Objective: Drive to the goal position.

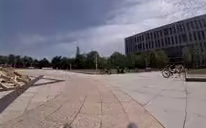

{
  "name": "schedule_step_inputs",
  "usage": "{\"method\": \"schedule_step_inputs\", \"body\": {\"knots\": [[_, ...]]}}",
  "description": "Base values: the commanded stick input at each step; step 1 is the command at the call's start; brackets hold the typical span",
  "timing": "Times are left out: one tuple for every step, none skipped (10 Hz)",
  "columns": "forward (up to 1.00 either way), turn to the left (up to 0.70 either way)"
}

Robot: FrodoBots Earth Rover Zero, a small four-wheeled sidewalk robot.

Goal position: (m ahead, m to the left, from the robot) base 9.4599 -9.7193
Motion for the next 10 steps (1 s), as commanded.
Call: {"method": "schedule_step_inputs", "body": {"knots": [[0.45,-0.27],[0.45,-0.27],[0.45,-0.27],[0.45,-0.27],[0.45,-0.27],[0.45,-0.27],[0.45,-0.27],[0.45,-0.27],[0.45,-0.27],[0.45,-0.27]]}}
